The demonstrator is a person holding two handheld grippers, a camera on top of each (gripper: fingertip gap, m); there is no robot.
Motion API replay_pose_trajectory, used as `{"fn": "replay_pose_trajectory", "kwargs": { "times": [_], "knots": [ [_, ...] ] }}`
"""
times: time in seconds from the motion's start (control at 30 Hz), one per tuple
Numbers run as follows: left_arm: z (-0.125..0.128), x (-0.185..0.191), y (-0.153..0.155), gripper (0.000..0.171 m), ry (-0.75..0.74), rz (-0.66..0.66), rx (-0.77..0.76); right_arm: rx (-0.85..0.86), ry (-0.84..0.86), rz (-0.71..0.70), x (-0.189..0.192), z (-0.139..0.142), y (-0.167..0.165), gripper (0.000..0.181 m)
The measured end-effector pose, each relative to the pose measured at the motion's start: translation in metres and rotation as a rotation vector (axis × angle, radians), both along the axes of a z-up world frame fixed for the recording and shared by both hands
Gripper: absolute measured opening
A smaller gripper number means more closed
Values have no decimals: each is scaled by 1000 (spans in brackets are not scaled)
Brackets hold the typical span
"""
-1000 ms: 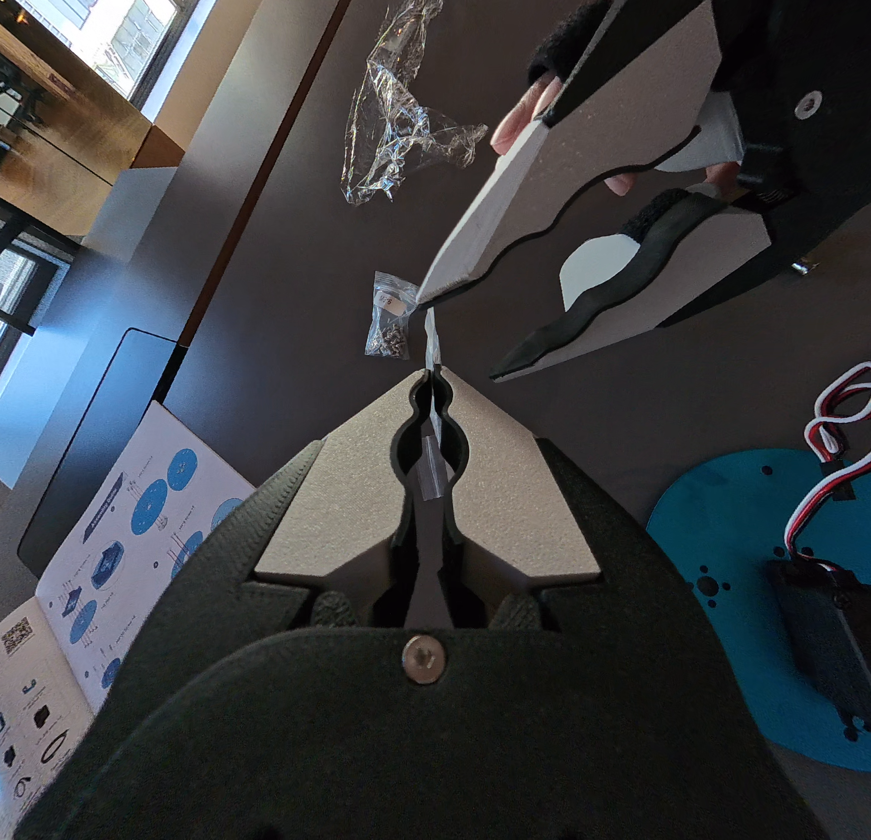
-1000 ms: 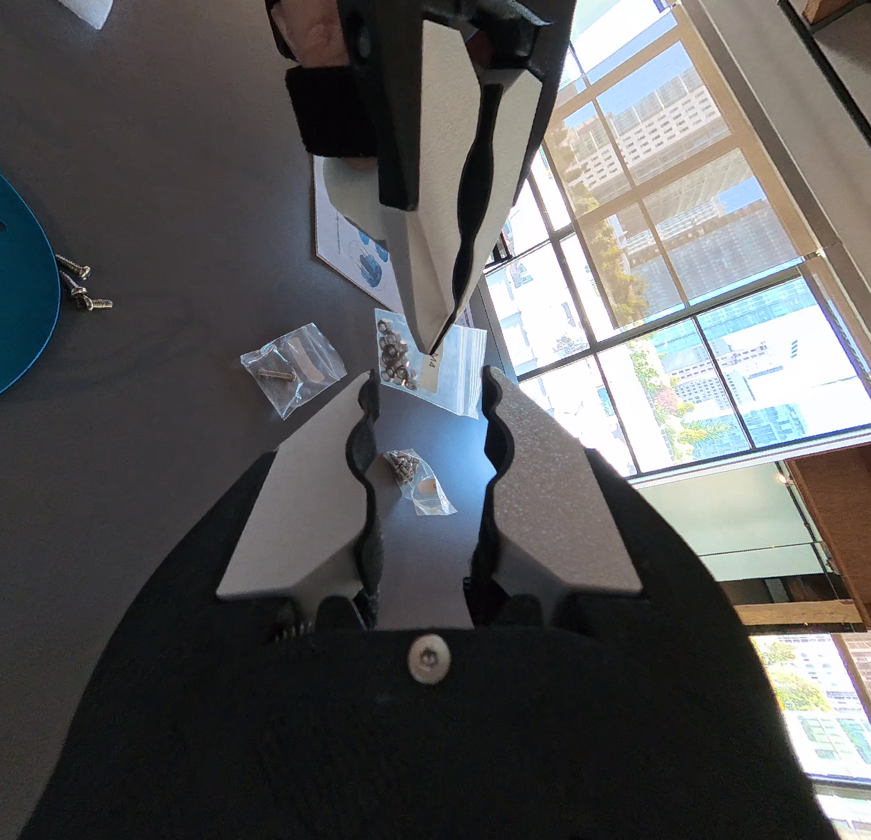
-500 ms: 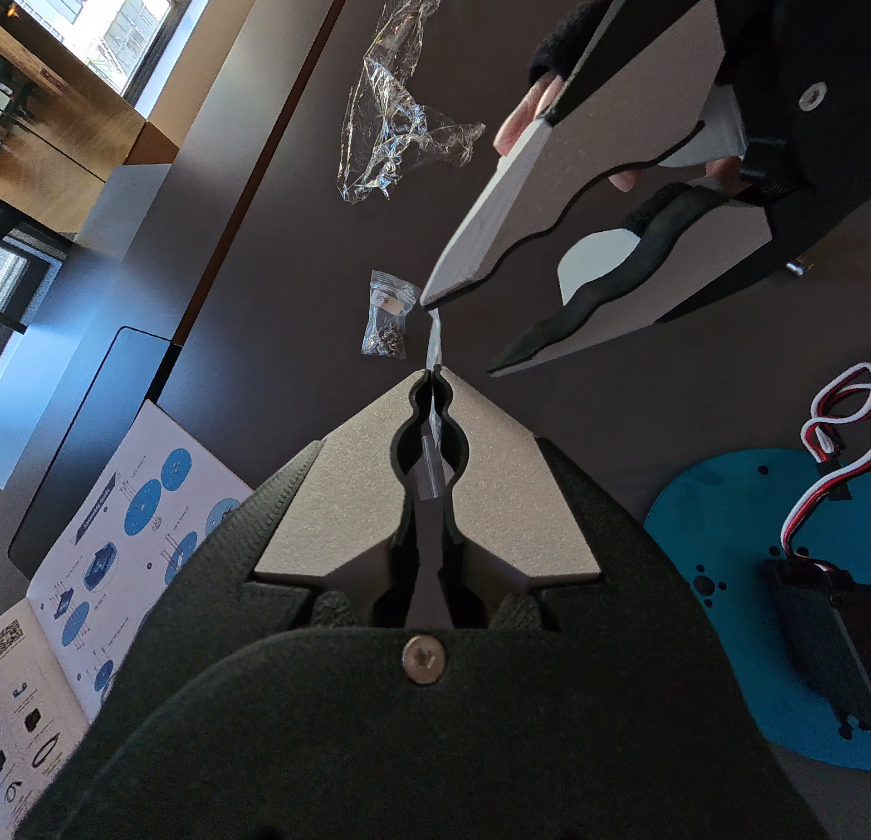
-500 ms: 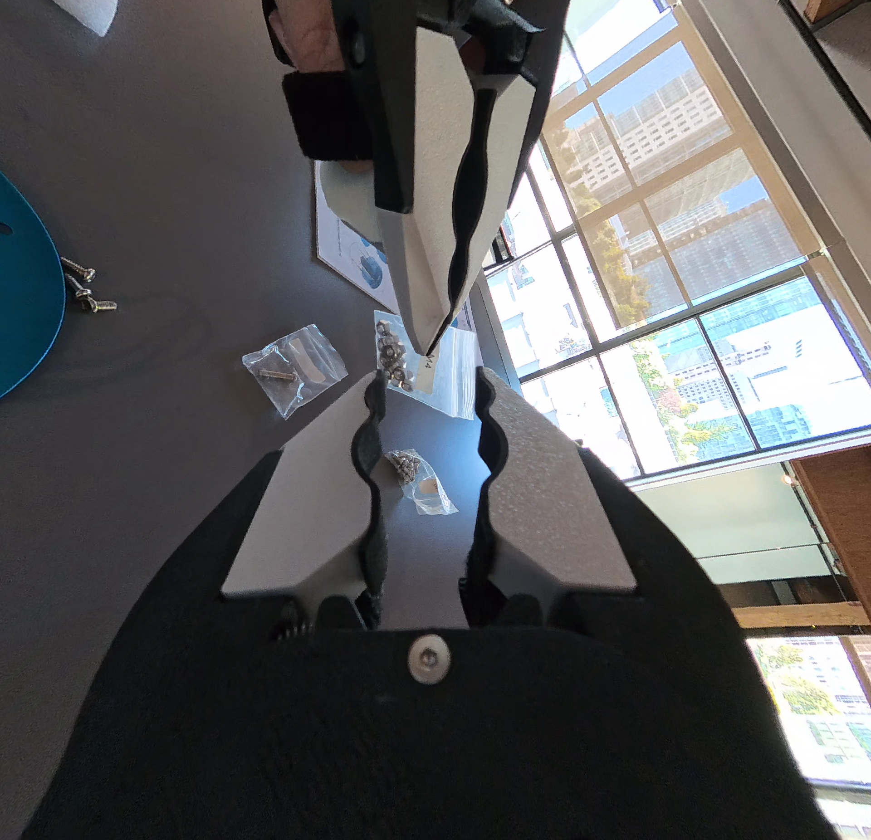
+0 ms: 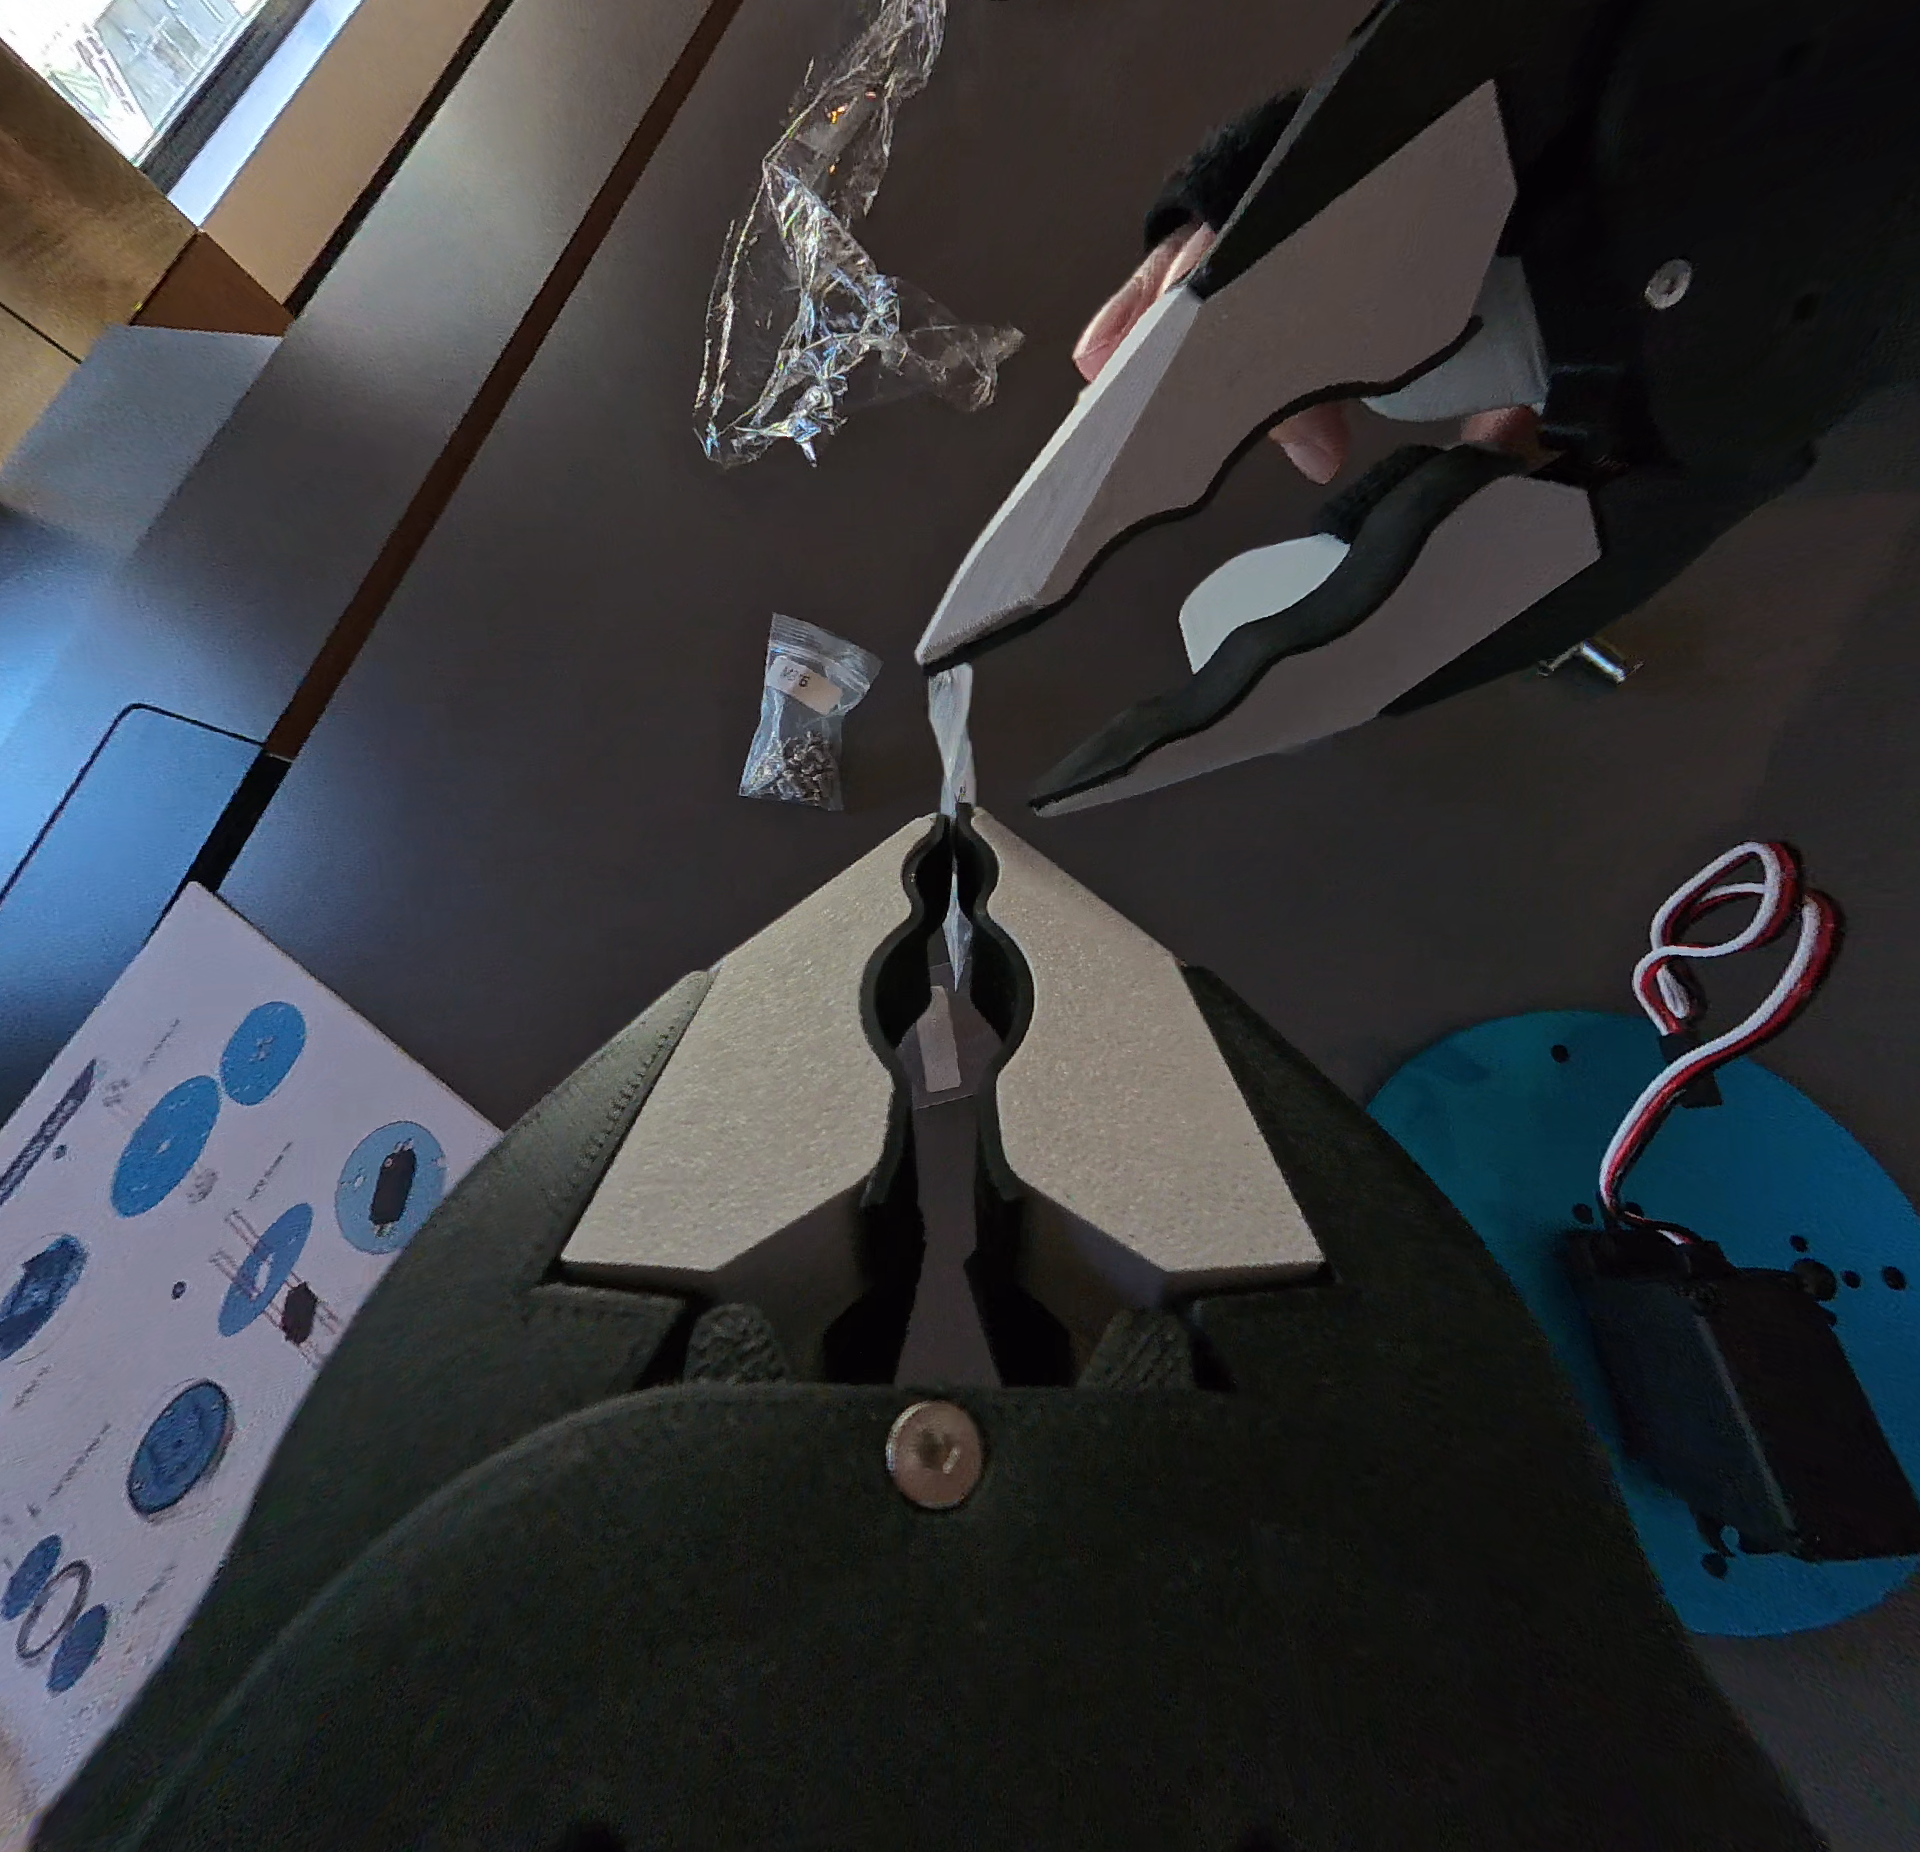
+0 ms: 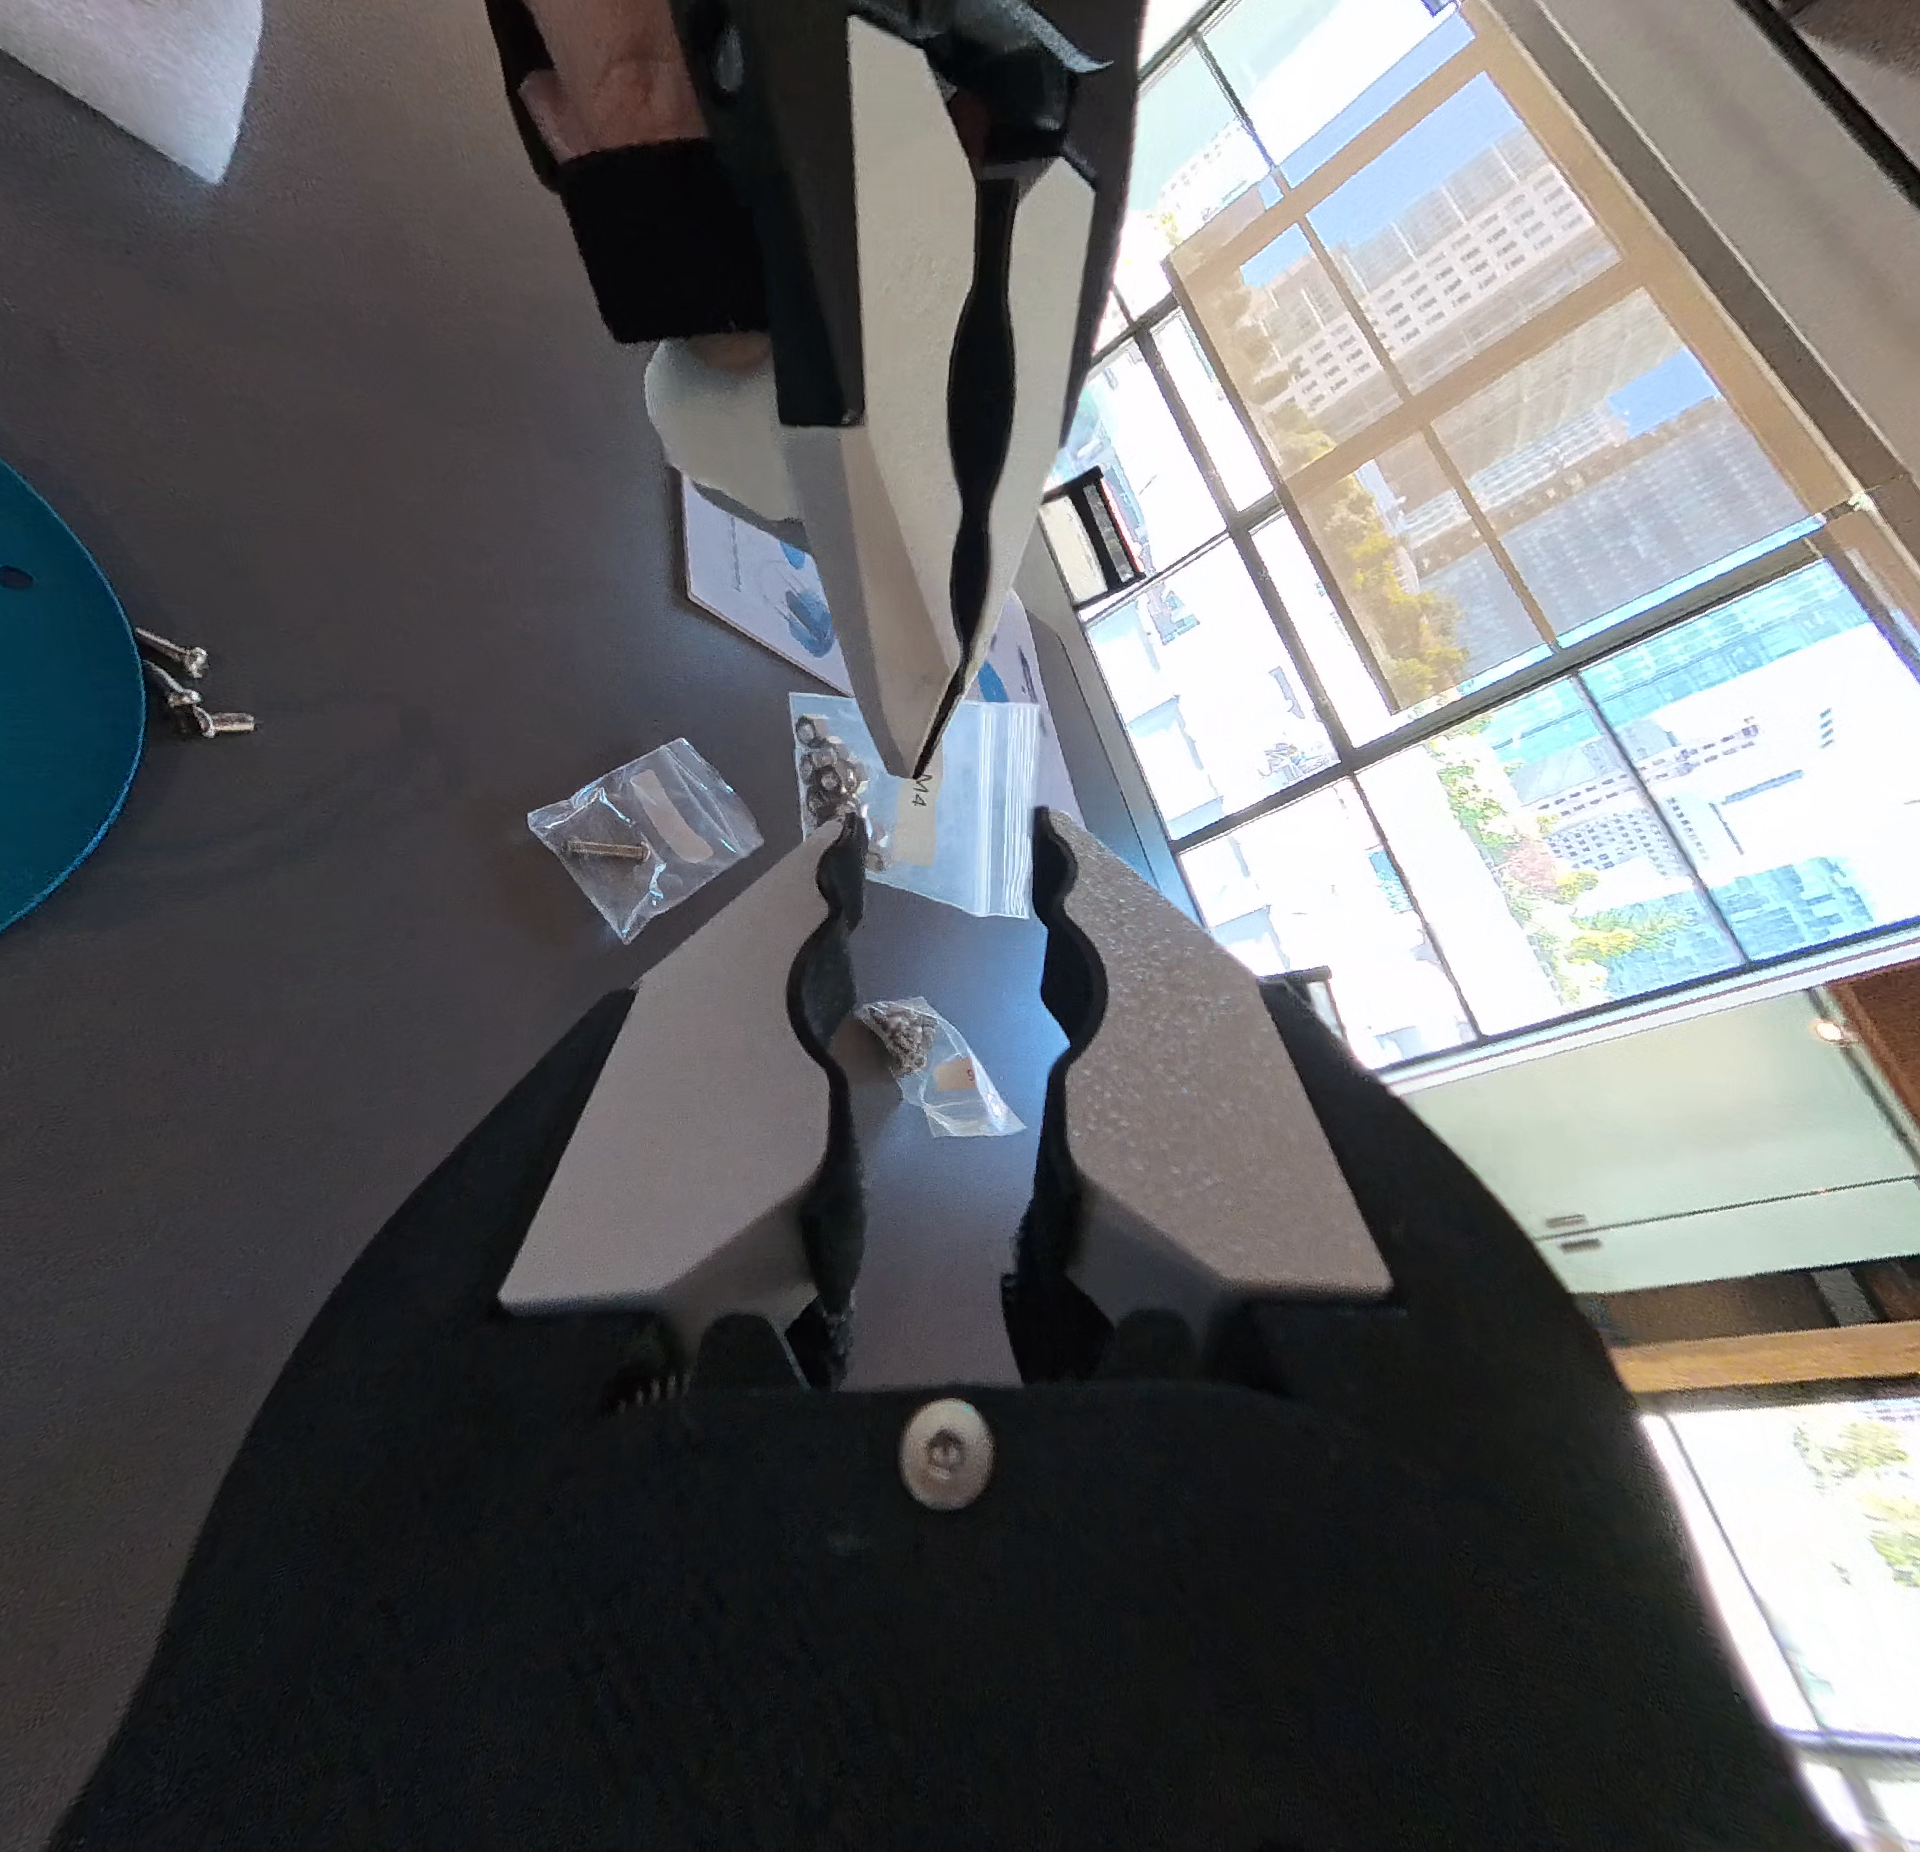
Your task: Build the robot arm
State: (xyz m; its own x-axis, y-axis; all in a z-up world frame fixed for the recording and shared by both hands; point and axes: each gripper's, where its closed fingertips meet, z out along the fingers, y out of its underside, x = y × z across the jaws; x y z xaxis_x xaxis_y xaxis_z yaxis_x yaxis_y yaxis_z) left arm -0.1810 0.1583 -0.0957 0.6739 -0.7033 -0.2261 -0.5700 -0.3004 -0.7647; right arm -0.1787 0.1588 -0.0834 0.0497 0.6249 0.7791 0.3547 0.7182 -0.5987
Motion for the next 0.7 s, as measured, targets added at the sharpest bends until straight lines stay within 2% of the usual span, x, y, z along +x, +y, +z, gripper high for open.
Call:
{"fn": "replay_pose_trajectory", "kwargs": {
  "times": [0.07, 0.13, 0.3, 0.4, 0.53, 0.6, 0.7],
  "knots": [
    [1, 1, -1, 0, -33, -7, -24, -66, 16, 24, 0, 2, -1, 29],
    [2, 2, -3, 0, -72, -19, -52, -203, 53, 68, 1, 6, -3, 28],
    [19, 3, -8, 0, -211, -77, -84, -823, 257, 258, 14, 40, 5, 29],
    [39, 11, -16, 0, -369, -151, -107, -1162, 243, 439, 18, 45, -5, 31],
    [47, 22, -26, 0, -459, -218, -150, -1333, 253, 604, 20, 56, -23, 11],
    [46, 25, -29, 0, -463, -232, -164, -1390, 272, 663, 22, 65, -29, 7],
    [45, 30, -32, 0, -476, -248, -182, -1411, 207, 648, 20, 57, -32, 2]
  ]
}}
